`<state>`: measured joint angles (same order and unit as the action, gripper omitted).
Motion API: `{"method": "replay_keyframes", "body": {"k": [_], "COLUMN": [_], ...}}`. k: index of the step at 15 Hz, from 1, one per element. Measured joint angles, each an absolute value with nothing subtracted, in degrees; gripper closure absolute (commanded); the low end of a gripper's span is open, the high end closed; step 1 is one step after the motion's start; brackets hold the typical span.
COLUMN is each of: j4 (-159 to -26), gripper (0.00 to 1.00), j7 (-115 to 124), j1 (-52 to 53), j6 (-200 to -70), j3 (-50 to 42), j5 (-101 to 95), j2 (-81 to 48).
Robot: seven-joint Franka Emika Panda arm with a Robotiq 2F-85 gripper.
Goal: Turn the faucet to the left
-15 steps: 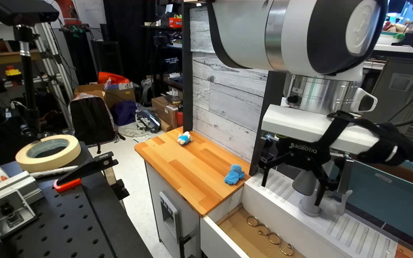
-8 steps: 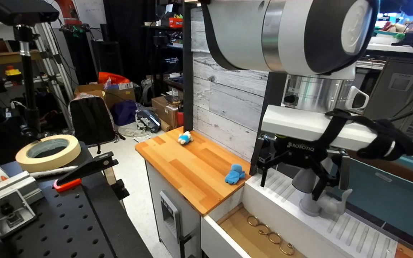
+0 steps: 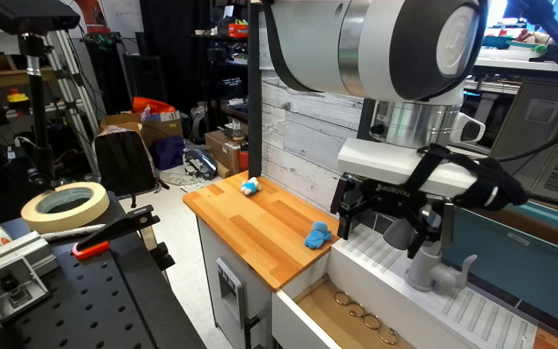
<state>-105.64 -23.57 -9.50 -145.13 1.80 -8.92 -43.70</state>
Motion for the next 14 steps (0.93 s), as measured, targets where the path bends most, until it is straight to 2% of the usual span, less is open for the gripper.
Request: {"method": "replay_keyframes", "body": {"k": [9,14], "j4": [-103.5,-103.4], "gripper": [0.00,0.00], "j7": [-19.0,-18.9], "j1": [-7.0,-7.0], "j6": [-164.2,-164.8], "j3": [9.5,9.2], "j5": [-2.6,-3.4], "j2": [-48.2,-48.7]}}
